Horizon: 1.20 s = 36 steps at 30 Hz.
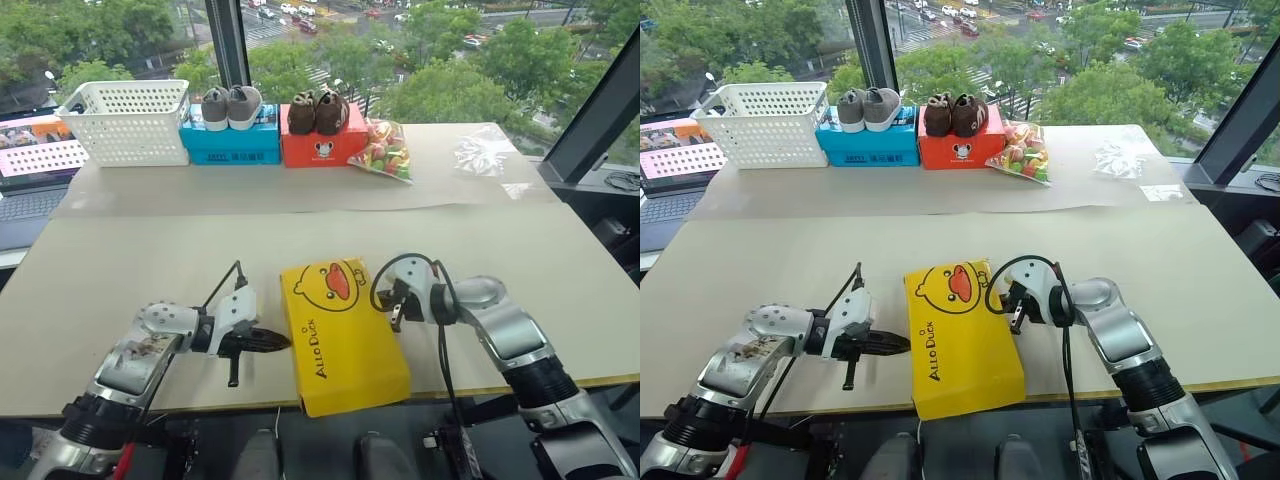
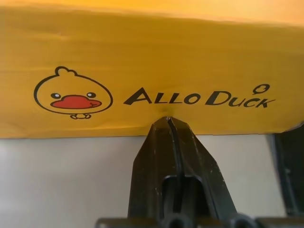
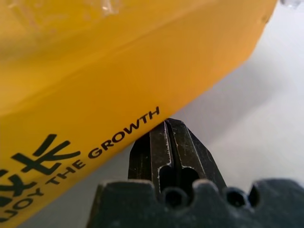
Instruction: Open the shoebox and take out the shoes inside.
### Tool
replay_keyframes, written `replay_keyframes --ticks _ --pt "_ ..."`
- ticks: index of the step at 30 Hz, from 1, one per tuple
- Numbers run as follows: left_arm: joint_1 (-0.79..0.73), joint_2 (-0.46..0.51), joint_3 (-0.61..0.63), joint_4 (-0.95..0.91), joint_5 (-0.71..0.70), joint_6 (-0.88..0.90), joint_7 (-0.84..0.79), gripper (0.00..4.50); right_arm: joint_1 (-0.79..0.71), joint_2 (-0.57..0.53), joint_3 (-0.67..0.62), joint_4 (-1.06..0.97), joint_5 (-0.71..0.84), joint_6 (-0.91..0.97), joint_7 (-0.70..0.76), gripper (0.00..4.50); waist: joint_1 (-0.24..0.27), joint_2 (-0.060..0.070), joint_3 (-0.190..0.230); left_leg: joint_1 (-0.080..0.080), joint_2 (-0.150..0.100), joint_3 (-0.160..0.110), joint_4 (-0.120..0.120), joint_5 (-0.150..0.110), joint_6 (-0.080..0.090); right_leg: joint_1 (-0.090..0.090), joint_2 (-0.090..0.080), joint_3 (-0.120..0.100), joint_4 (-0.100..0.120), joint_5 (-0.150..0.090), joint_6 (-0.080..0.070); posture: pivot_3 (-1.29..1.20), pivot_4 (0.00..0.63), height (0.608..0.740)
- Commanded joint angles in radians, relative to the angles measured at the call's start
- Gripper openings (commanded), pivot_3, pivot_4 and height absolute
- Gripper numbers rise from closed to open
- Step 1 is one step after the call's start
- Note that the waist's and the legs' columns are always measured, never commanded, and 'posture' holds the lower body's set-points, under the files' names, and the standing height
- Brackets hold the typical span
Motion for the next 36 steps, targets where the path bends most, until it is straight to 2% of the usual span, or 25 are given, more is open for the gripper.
replay_keyframes --ticks 1,4,15,19,23,26,29,32,36 --pt "-0.063 0.01 0.076 0.046 0.015 -0.068 0.088 0.0 -0.025 0.012 -0.019 0.024 0.005 -0.047 -0.017 0.03 0.001 0.0 0.0 0.0 0.0 0.0 0.0 0.0 0.0 0.0 0.0 0.0 0.0 0.0 0.0 0.0 0.15 0.74" --pt "-0.12 0.006 0.113 0.133 0.026 -0.132 0.143 0.0 -0.045 0.012 -0.049 0.074 -0.001 -0.065 -0.04 0.03 0.003 0.0 0.0 0.0 0.0 0.0 0.0 0.0 0.0 0.0 0.0 0.0 0.0 0.0 0.0 0.0 0.15 0.74" --pt "-0.216 -0.058 0.041 0.239 0.079 -0.231 0.183 0.0 -0.182 0.112 -0.025 0.316 -0.059 -0.182 -0.132 0.03 0.002 0.0 0.0 0.0 0.0 0.0 -0.001 0.0 0.0 0.001 0.0 0.0 -0.001 0.002 -0.003 0.0 0.15 0.74" --pt "-0.234 -0.009 0.101 0.294 0.124 -0.253 0.258 0.0 -0.212 0.077 -0.024 0.407 -0.117 -0.251 -0.158 0.03 0.003 0.0 0.0 0.0 -0.001 0.0 -0.001 0.0 0.0 0.001 0.0 0.0 -0.001 0.002 -0.003 0.0 0.15 0.74" --pt "-0.243 0.078 0.185 0.347 0.139 -0.26 0.328 0.0 -0.246 0.016 -0.078 0.471 -0.124 -0.299 -0.169 0.03 0.001 0.0 0.0 0.0 -0.001 0.0 -0.001 0.0 0.0 0.0 0.0 0.0 -0.001 0.001 -0.002 0.0 0.15 0.74" --pt "-0.245 0.121 0.275 0.327 0.063 -0.203 0.324 0.0 -0.251 -0.04 -0.121 0.453 -0.092 -0.294 -0.129 0.03 0.001 0.0 0.0 0.0 -0.001 0.0 -0.003 0.0 0.0 0.0 0.0 0.0 -0.002 0.002 -0.002 0.0 0.15 0.74" --pt "-0.22 0.165 0.369 0.211 -0.061 -0.084 0.277 0.0 -0.232 -0.093 -0.172 0.367 -0.026 -0.25 -0.048 0.03 0.001 0.0 0.001 -0.001 -0.001 0.0 -0.004 0.0 0.0 0.0 0.0 0.0 -0.003 0.002 -0.003 0.0 0.15 0.74" --pt "-0.146 0.225 0.463 0.039 -0.219 0.096 0.217 0.73 -0.175 -0.165 -0.217 0.217 0.075 -0.142 0.066 0.0 0.0 0.0 0.001 -0.003 -0.001 0.0 -0.004 0.0 0.0 -0.001 -0.001 0.0 -0.003 0.002 -0.003 0.0 0.15 0.74" --pt "-0.046 0.322 0.543 -0.112 -0.354 0.259 0.15 2.08 -0.101 -0.239 -0.257 0.094 0.175 -0.021 0.154 0.0 0.0 0.0 0.002 -0.002 0.0 0.0 -0.004 0.0 0.0 -0.001 -0.001 0.0 -0.003 0.002 -0.004 0.0 0.15 0.74"
